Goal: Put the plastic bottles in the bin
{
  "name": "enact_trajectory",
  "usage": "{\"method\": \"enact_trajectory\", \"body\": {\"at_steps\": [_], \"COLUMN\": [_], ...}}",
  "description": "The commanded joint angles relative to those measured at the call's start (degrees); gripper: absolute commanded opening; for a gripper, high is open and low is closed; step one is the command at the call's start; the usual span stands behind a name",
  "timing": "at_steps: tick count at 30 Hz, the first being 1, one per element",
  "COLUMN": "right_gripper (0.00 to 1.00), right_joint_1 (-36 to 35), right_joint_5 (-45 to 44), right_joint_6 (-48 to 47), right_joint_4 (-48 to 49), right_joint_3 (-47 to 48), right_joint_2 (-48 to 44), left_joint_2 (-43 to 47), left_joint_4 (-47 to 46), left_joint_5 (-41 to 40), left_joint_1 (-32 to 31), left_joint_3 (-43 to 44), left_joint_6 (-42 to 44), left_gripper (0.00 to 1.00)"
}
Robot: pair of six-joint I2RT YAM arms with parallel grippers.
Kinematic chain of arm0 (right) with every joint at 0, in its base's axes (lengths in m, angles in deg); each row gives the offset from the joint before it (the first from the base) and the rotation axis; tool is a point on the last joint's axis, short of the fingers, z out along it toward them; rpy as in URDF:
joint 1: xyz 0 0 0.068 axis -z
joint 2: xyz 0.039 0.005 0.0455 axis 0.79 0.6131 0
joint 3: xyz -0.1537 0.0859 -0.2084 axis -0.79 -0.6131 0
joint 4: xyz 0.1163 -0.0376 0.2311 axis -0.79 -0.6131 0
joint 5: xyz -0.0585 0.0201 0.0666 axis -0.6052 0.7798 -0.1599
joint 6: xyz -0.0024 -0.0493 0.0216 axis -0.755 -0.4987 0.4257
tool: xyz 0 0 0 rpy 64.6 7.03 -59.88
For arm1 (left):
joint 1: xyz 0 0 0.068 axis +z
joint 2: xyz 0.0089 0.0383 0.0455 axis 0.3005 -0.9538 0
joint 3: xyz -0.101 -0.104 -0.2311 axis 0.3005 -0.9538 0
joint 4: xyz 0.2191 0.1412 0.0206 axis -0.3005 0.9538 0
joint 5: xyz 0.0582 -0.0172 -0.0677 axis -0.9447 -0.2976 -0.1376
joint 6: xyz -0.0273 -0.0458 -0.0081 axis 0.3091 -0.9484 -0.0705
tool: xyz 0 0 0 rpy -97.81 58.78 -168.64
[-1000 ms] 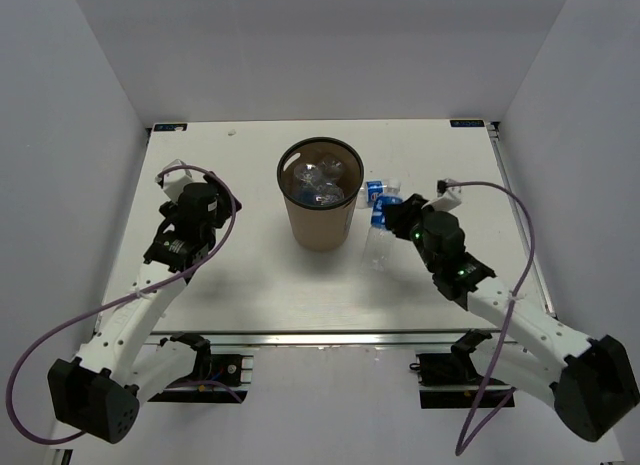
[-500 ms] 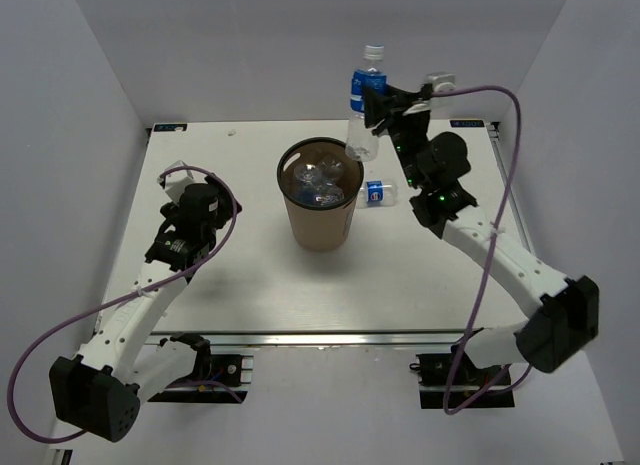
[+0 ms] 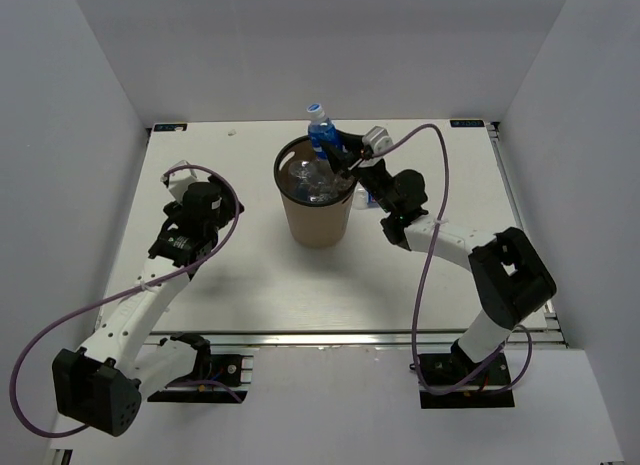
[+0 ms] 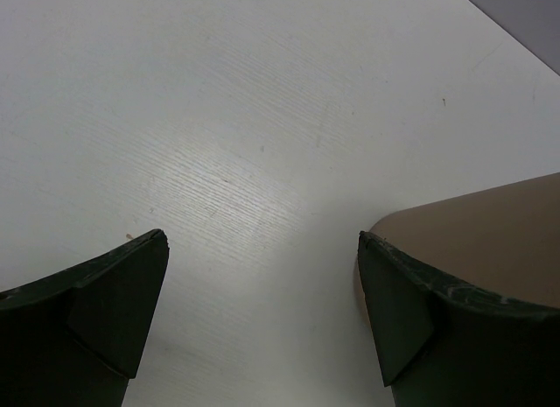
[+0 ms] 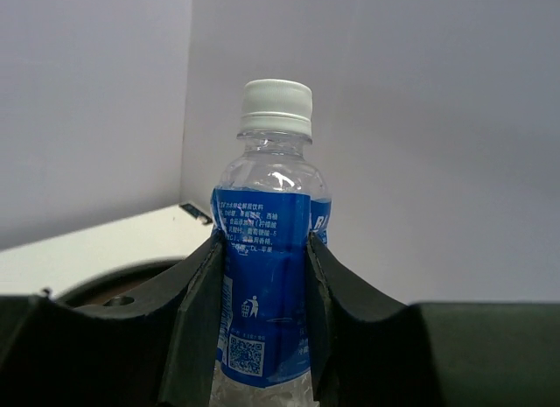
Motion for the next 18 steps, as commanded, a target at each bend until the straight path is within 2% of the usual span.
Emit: {"method": "enact_trajectory", "body": {"at_steps": [1,4,9,12,13,15,17,18], "right_gripper": [0.3,0.35,0.36,0.48,0.56,0.62,0.88,0.89], "right_joint_1": [-0.31,-0.31,-0.32,-0.4,-0.4,-0.4,-0.4,-0.4], "right_joint_5": [3.04,2.95,2.95,2.95,3.04,2.08,0.93,0.4], "right_joint_6": [-1.49,-1.58,-2.98,-3.77,-3.77,-3.95,-3.77,-4.56], "right_joint_4": [9.49,10.37,11.52,6.71,5.81,4.92,6.32,7.11], "right_joint_3": [-3.92,-6.56,-9.55,-9.9,-10.16,-11.3,-12.36,-12.8], "right_joint_2": [1.71,2.68,2.42,0.67,0.23,-1.09,-1.71,-2.23], "left_joint_2": [0.34,0.42,0.42,0.42,0.42,0.34,0.08,0.07], "left_joint_4": [-0.47,-0.3,-0.03,-0.03,-0.03,-0.03,-0.03,-0.12], "left_joint_5": [0.82,0.91,0.91,0.82,0.74,0.56,0.56,0.65], "left_joint_1": [0.44,0.44,0.44,0.44,0.44,0.44,0.44,0.44], "left_joint_3": [-0.5,-0.59,-0.67,-0.67,-0.67,-0.67,-0.59,-0.59], "left_joint_6": [0.22,0.05,-0.04,-0.22,-0.13,-0.04,-0.13,-0.04], "left_gripper": [0.98,0.98,0.98,0.98,0.98,0.98,0.98,0.98]}}
